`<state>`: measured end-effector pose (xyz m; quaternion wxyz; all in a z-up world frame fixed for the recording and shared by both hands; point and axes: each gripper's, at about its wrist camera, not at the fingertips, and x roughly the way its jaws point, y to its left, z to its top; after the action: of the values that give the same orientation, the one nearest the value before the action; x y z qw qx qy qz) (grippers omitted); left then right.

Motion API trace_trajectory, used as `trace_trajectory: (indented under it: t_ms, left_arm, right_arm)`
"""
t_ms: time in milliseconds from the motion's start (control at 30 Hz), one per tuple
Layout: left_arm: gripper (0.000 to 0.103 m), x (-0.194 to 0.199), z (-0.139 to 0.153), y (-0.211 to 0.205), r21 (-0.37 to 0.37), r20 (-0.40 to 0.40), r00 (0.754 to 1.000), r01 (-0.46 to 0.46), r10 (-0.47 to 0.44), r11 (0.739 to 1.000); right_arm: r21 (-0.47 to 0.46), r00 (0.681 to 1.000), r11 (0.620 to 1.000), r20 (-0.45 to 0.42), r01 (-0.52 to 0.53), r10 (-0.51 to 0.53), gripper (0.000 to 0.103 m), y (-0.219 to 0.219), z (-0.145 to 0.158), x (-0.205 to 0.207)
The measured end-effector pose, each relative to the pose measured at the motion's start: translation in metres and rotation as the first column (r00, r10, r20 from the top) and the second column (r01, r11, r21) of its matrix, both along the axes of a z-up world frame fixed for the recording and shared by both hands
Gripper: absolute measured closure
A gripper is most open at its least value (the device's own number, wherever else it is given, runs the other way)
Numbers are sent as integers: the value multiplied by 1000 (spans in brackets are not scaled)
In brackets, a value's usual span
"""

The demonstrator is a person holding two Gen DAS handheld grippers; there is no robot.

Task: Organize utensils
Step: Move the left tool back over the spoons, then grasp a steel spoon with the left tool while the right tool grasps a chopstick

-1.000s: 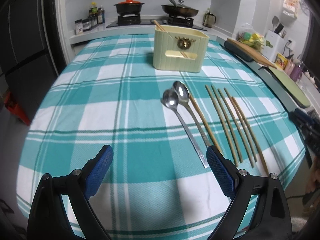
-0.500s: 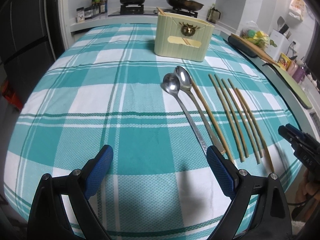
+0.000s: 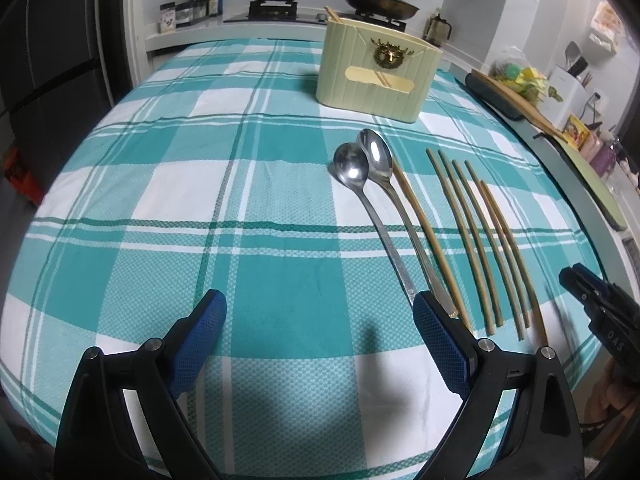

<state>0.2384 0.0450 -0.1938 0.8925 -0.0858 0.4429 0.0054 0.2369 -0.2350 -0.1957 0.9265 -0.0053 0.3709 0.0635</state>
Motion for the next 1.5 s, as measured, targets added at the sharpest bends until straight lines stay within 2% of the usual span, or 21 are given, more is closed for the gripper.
trace_trajectory:
  t_ms: [233,433,867,1100,1233,1400,1500]
  left_arm:
    - [8,24,-2,-5,13,12,1000,-4,3,1000]
    - [8,48,-13,-6,-33,-10,999,-38,38,999]
    - [8,79,-31,-19,99,-31,998,-47,50,994]
    - [8,81,-35,-22,125,-44,998,-27,33,992]
    - [7,79,-36,-16,143,-51,998,-24,31,989]
    - [7,75,-38,0,148,-62,997,-34,43,988]
    - [8,78,-37,2,141,-74,997,-5,16,990]
  right_arm:
    - [28,1000,999,-14,-23,23,67,3,-3,10]
    - [37,998,998,-45,-46,48,72,9,-10,28]
    - [28,993,997,-96,-69,72,78,17,-21,56]
    - [-8,986,997,-147,-82,80,83,21,-34,62]
    - [-55,987,995,-143,-83,75,87,22,-33,65]
    - [-71,987,996,-152,-54,43,87,11,-32,67]
    - [-62,985,996,-163,-64,53,84,10,-32,69]
